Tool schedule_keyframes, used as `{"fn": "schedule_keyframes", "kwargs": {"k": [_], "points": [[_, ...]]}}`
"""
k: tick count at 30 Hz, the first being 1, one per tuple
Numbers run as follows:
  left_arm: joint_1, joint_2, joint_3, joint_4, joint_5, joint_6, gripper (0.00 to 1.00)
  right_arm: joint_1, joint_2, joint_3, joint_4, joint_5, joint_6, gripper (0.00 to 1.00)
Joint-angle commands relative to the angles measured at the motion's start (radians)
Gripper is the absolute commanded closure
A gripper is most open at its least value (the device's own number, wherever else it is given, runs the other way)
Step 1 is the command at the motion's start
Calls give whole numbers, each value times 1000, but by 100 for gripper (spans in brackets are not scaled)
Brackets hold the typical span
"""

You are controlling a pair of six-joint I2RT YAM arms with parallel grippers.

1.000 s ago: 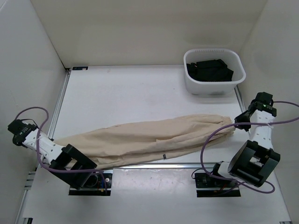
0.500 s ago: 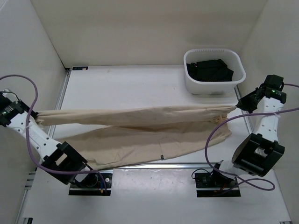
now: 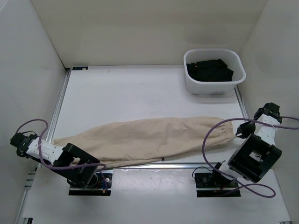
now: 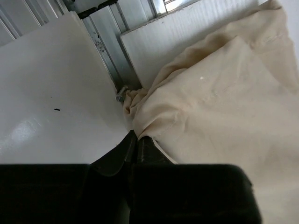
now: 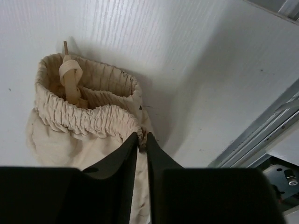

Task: Fold and stack the trousers
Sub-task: Fold the trousers

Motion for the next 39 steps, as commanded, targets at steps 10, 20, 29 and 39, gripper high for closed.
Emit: {"fn": "schedule_keyframes", "kwargs": {"k": [10,20,29,39], "points": [[25,45,3,102,-135,4,46,32,-4,65,9,34,-85,34],[-55,-219,239,-175,227,4,21,635,-113,234,-127,569,46,33],[-133,-159,14,-150,169,4,22,974,77,104,-13,547,240,42],[-435,-27,-285,243,-117,4,27,924,340,19,133,396,352,65]]}}
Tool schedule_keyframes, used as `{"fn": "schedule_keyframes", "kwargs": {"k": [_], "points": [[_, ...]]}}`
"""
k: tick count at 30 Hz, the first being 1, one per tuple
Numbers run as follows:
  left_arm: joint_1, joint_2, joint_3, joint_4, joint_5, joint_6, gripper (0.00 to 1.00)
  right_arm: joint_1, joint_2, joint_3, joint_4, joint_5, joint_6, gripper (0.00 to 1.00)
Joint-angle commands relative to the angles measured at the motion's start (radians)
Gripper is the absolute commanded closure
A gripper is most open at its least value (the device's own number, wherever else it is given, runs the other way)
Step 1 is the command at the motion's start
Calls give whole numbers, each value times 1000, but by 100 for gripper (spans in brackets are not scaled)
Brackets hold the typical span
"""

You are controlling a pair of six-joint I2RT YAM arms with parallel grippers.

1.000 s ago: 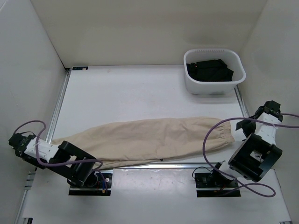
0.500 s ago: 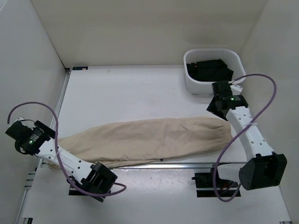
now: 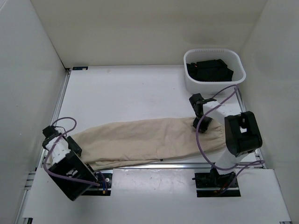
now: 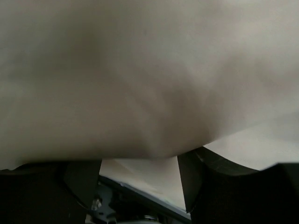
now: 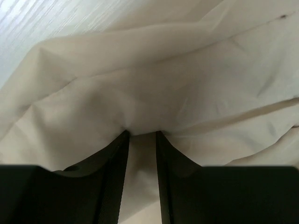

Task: Fold and stack the trousers
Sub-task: Fold the trousers

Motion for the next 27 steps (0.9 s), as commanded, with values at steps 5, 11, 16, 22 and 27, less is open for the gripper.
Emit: {"fn": "schedule_keyframes", "kwargs": {"k": [5,11,16,22,27], "points": [[-234,229,-27,314,-209,0,33,-132,102,-47,132,-116,140,68],[-445,416,193,338,-269,0,34,-207,137,72,175,-116,74,65],[-482,501,263,280,-269,0,34,-207,72,213,138,-141,-104,35],[-482,464,210,271,-249,0,34,-261,-236,86,32,-139,-71,8],[-482,424,190,240,-219,0,34,-384,-483,-130,34,-187,2,1]]}}
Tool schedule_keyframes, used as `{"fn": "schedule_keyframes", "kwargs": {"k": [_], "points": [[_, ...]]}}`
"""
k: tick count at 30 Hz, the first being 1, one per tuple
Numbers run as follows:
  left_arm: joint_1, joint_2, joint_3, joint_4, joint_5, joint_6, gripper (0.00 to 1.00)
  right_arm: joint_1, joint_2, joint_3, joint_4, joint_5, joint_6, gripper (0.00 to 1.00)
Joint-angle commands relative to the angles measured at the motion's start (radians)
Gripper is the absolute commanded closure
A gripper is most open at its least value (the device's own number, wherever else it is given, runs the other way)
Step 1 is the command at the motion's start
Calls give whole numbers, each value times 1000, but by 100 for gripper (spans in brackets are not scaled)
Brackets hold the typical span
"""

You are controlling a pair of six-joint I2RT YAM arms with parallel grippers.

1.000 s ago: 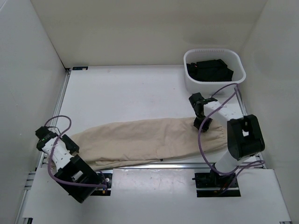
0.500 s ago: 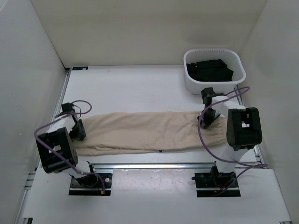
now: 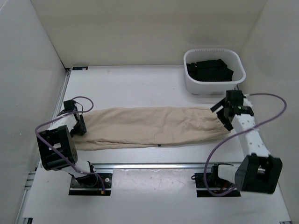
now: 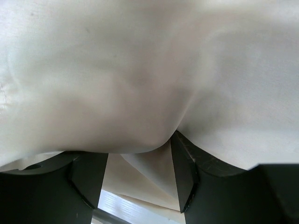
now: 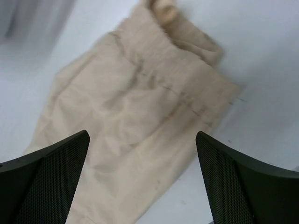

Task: Fold and stack the trousers
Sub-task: Fold the trousers

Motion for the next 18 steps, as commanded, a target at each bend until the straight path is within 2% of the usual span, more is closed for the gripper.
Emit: {"fn": "schedule_keyframes", "kwargs": {"k": [1,4,8,13,14,15,16,18], "points": [[0,-13,-60,-49,37,-11,34,-52,-74,-143,-56,-18,61,1],[0,-43,-90,-49,49,-11,33,-120,-56,-192,33,-40,62,1],[0,-66,-99,-58,49,-11,33,-144,105,-213,167,-54,51,1],[0,-85,-99,-80,49,-11,33,-167,285,-226,193,-53,137,1],[0,-85,-99,-80,49,-11,33,-167,328,-243,193,-54,150,3],[0,-85,-99,-80,49,-11,33,-167,346,-254,204,-70,161,11],[0,-96,-99,-80,49,-11,33,-167,357,-254,204,-86,161,14],[0,-96,-99,-89,49,-11,33,-167,357,-254,217,-89,170,18]]}}
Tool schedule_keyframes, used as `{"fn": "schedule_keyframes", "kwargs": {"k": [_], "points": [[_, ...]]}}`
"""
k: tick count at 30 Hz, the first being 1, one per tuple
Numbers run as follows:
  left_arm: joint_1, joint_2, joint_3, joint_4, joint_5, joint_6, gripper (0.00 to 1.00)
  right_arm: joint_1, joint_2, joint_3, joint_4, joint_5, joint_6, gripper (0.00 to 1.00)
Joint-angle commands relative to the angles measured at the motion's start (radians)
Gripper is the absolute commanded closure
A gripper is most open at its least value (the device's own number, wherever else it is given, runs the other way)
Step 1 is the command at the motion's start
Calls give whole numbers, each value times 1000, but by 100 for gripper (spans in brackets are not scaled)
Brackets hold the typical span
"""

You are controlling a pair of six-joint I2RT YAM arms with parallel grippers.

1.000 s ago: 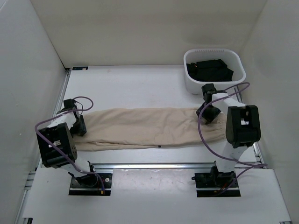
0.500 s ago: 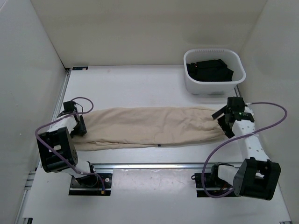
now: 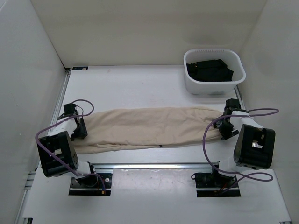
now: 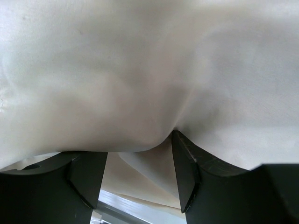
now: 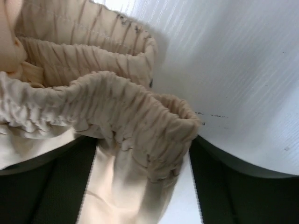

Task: Fold and stack the trousers
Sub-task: Fold the trousers

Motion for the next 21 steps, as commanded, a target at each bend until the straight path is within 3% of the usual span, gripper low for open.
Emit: {"fn": "schedule_keyframes", "kwargs": {"k": [1,5,6,9,13,18,21], "points": [[0,-15,-32,-72,30,-3,33,-18,93,-75,101,-70,76,23],[0,-15,-20,-81,20,-3,33,-30,104,-75,92,-101,76,57],[0,-15,-19,-81,20,-3,33,-39,115,-75,92,-119,65,73],[0,-25,-10,-92,20,-3,33,-61,115,-75,92,-156,65,100],[0,-43,-10,-102,29,-3,33,-82,52,-101,116,-152,56,100],[0,-43,37,-122,39,-3,33,-108,-94,-90,3,46,10,100],[-25,-34,57,-132,53,-3,33,-168,-132,-78,3,23,-53,100]]}}
